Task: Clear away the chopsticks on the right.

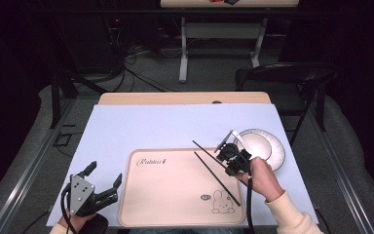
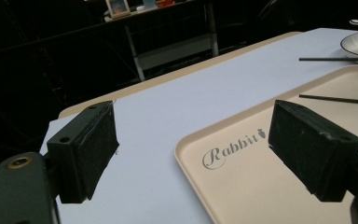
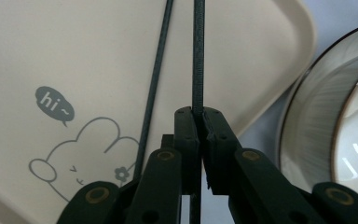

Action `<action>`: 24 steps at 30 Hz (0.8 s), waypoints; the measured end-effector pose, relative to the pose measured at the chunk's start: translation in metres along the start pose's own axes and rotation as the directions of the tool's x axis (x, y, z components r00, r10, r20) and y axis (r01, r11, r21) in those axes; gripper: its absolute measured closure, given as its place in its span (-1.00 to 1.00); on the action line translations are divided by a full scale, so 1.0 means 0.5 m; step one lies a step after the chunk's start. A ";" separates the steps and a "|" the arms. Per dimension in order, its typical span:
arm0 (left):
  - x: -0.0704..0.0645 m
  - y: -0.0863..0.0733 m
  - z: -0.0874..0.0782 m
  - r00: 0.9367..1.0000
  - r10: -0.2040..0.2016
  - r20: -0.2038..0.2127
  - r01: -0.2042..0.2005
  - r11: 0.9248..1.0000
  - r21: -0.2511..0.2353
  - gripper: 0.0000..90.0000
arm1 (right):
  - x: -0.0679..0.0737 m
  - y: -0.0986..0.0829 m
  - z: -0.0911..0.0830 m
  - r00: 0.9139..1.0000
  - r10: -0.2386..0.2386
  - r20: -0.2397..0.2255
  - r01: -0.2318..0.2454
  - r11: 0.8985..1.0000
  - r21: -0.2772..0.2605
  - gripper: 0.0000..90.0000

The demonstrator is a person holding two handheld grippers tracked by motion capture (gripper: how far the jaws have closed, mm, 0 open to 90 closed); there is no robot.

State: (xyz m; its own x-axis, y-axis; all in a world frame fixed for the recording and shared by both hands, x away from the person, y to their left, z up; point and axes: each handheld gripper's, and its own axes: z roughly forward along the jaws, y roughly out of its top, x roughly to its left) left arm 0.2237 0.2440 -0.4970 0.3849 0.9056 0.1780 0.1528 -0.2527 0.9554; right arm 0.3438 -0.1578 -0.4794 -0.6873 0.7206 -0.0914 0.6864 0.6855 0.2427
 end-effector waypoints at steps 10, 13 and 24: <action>0.001 -0.001 -0.001 1.000 0.002 0.002 -0.002 1.000 -0.001 -0.66 | 0.009 -0.004 0.028 1.000 0.031 -0.001 -0.031 0.999 0.026 0.89; 0.002 -0.001 -0.001 1.000 0.001 0.003 -0.001 1.000 -0.002 -0.66 | 0.008 -0.005 0.036 0.999 0.047 0.009 -0.047 0.998 0.041 0.89; 0.000 0.000 -0.001 1.000 0.003 0.004 -0.003 1.000 -0.001 -0.66 | 0.012 -0.004 0.071 0.998 0.065 0.003 -0.065 0.995 0.079 0.88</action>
State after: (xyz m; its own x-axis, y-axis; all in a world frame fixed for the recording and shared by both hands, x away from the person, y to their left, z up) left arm 0.2232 0.2441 -0.4971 0.3889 0.9035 0.1799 0.1505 -0.2550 0.9551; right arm 0.3469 -0.1510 -0.5147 -0.6405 0.7639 -0.0788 0.7463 0.6433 0.1709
